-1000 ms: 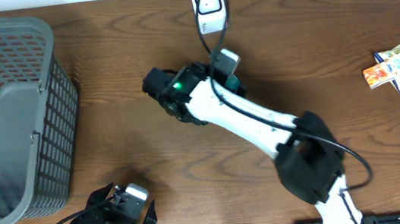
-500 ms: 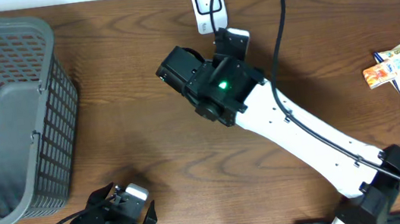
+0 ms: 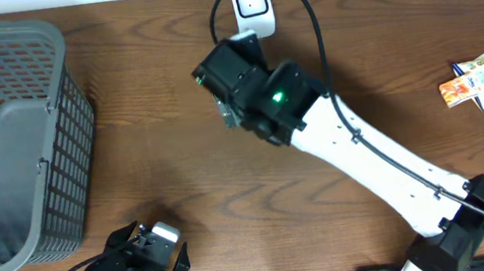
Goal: Scan the item barcode
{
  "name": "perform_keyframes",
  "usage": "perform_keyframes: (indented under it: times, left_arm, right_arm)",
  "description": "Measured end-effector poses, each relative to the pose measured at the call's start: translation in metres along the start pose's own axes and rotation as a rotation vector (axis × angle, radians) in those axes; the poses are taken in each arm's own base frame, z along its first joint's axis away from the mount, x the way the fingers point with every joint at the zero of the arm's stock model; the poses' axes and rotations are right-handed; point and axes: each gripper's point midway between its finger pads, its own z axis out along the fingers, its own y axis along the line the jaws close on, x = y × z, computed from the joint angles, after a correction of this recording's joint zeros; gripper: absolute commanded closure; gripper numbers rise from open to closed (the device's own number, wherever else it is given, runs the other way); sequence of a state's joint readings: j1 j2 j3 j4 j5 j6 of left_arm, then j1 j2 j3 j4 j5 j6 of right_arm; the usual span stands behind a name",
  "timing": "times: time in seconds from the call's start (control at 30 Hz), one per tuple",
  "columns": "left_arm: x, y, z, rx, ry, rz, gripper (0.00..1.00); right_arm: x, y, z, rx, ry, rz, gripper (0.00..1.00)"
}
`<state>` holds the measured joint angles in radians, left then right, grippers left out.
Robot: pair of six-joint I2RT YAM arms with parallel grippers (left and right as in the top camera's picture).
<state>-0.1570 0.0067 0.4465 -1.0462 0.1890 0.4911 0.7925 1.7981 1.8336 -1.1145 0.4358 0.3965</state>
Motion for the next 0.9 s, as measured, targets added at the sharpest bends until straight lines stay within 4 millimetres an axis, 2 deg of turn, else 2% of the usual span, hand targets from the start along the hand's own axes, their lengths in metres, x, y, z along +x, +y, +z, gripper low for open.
perform_keyframes:
  times: [0.1, 0.2, 0.33, 0.43, 0.6, 0.9]
  left_arm:
    - [0.0, 0.0, 0.0, 0.0, 0.0, 0.0, 0.01]
    - [0.0, 0.0, 0.0, 0.0, 0.0, 0.0, 0.01]
    - [0.0, 0.0, 0.0, 0.0, 0.0, 0.0, 0.01]
    - [0.0, 0.0, 0.0, 0.0, 0.0, 0.0, 0.01]
    - [0.0, 0.0, 0.0, 0.0, 0.0, 0.0, 0.01]
    - [0.0, 0.0, 0.0, 0.0, 0.0, 0.0, 0.01]
  right_arm:
    - [-0.008, -0.008, 0.009, -0.057, 0.008, -0.034, 0.01]
    - [-0.014, -0.029, 0.019, -0.078, 0.023, -0.027, 0.01]
    - [-0.013, -0.042, 0.034, -0.171, 0.071, -0.04, 0.01]
    - [-0.008, -0.038, 0.047, -0.236, 0.108, -0.068, 0.01]
    - [0.005, -0.02, 0.068, -0.299, 0.17, -0.125, 0.01]
    - [0.026, -0.007, 0.11, -0.28, 0.256, -0.162, 0.01]
